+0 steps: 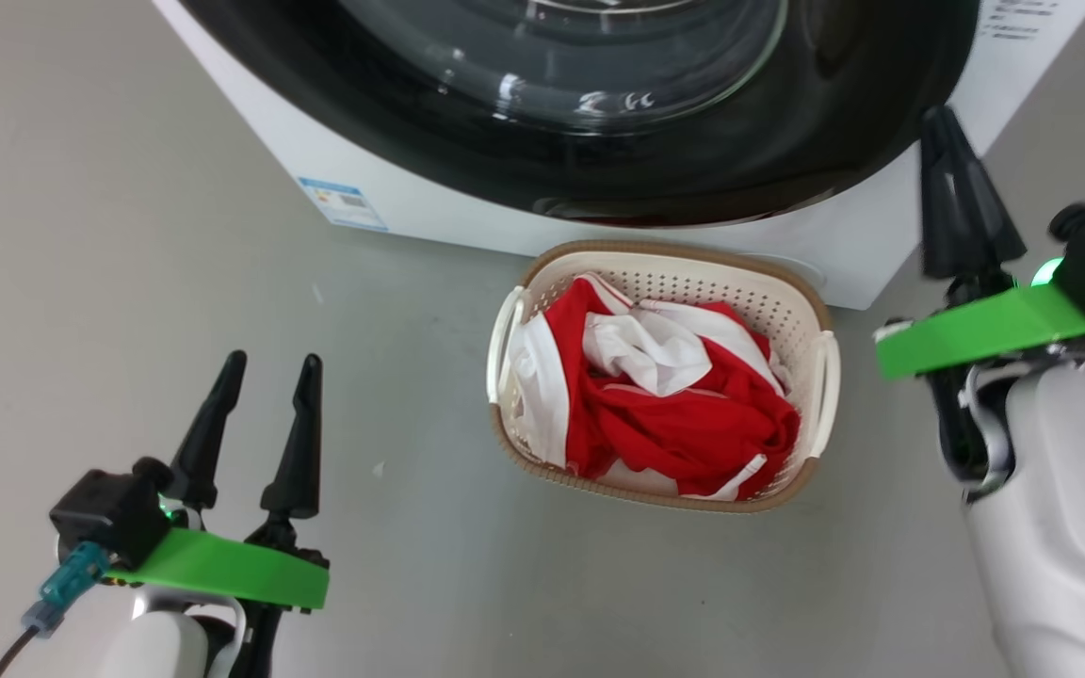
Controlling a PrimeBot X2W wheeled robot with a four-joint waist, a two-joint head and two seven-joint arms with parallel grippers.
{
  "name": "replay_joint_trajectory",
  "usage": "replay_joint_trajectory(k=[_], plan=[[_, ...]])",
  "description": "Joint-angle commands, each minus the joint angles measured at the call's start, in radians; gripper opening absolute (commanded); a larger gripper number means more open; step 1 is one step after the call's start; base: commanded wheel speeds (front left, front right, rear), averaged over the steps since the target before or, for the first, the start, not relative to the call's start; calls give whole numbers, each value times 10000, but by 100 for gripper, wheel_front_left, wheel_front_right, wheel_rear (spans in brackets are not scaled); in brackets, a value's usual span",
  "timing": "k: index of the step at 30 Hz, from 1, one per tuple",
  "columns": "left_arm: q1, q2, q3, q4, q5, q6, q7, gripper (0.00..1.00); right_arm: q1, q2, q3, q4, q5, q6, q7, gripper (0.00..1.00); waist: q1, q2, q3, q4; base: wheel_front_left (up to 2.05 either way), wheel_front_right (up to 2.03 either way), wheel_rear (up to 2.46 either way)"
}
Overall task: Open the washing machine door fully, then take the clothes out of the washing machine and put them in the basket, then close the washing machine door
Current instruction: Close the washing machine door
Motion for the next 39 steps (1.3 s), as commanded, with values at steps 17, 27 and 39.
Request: replay_joint_trajectory(k=[17,27,39], plan=[[623,884,557,-65,97,-56,-49,100,2623,137,308,-1035,543,-9,-23,100,0,-1,-1012,-1181,0,0,0],[903,1055,657,-40,128,-56,-49,100,3731,137,-87,-1406,717,-9,-23,100,0,-1,-1360,-1762,0,0,0],[1277,1120,865,-101,178,-56,-49,100,4744,137,-309,-1594,852,-9,-23,100,0,-1,-1719,-2223,0,0,0]])
